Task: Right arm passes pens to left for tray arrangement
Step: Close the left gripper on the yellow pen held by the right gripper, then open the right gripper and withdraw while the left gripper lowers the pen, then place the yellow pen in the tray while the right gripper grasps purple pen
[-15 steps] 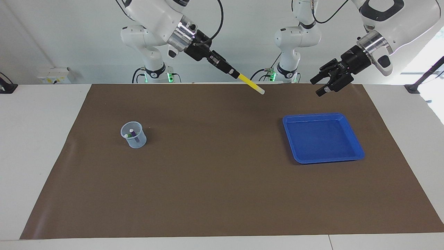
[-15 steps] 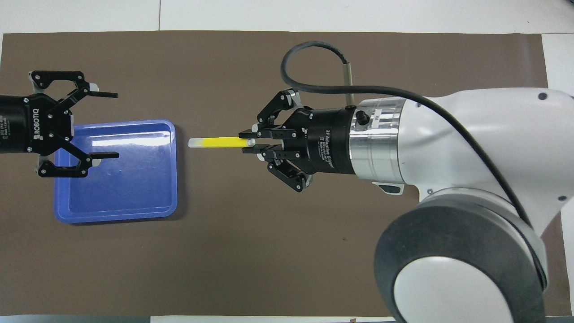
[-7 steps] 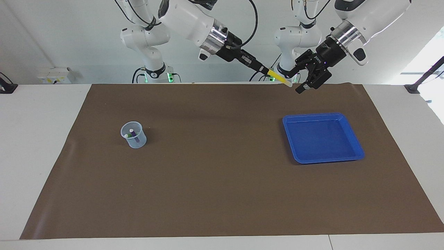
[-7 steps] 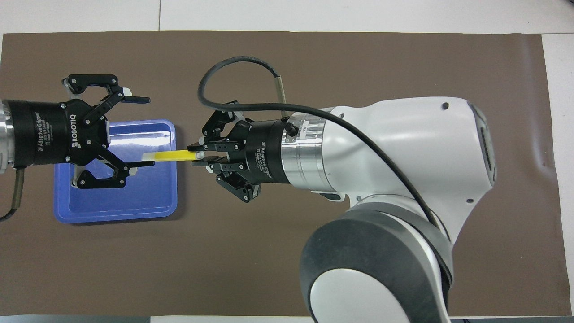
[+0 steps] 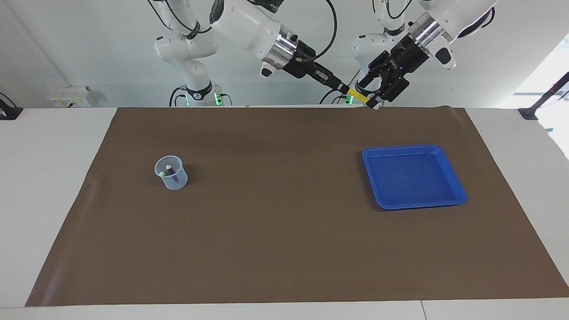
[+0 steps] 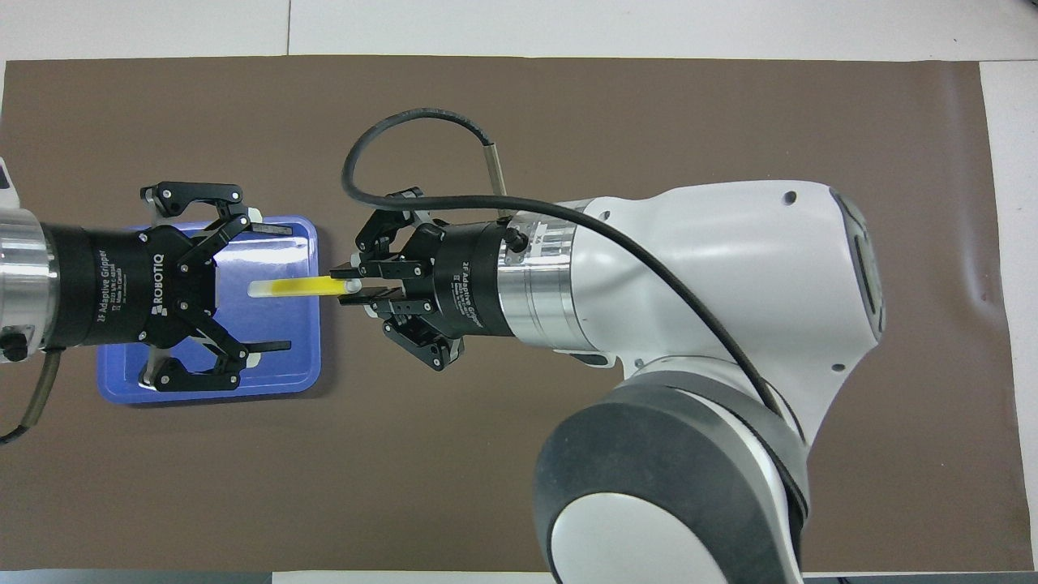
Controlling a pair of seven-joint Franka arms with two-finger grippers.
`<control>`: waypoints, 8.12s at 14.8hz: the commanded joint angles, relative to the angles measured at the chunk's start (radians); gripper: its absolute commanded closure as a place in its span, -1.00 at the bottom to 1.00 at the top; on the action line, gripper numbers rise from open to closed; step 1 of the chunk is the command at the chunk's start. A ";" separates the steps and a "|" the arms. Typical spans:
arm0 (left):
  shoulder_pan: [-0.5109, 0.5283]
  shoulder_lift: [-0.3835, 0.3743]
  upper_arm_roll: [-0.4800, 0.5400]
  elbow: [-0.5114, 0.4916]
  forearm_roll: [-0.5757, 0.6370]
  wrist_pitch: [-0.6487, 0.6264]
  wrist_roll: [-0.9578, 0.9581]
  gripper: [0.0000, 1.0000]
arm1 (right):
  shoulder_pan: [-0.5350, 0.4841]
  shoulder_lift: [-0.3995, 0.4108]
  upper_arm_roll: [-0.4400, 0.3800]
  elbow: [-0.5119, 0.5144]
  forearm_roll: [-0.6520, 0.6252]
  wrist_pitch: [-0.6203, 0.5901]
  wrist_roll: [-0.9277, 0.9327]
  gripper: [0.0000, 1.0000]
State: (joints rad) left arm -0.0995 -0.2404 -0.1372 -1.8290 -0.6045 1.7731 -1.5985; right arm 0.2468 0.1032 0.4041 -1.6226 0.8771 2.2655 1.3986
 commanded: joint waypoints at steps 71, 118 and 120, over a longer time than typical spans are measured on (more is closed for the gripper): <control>0.228 0.390 -0.042 -0.224 0.455 0.371 1.548 1.00 | -0.213 -0.060 -0.258 -0.038 -0.763 -0.488 -0.904 -1.00; 0.193 0.225 -0.032 0.027 0.341 -0.050 1.212 -1.00 | -0.212 -0.289 -0.386 -0.381 -0.966 -0.325 -1.152 1.00; 0.193 0.199 -0.032 0.025 0.277 -0.050 1.079 -1.00 | -0.210 -0.283 -0.381 -0.320 -0.850 -0.404 -1.101 1.00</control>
State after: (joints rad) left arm 0.0968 -0.0039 -0.1750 -1.7917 -0.2732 1.7396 -0.4008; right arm 0.0387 -0.1997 0.0134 -2.0161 -0.0524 1.9338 0.2583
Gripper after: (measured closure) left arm 0.000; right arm 0.828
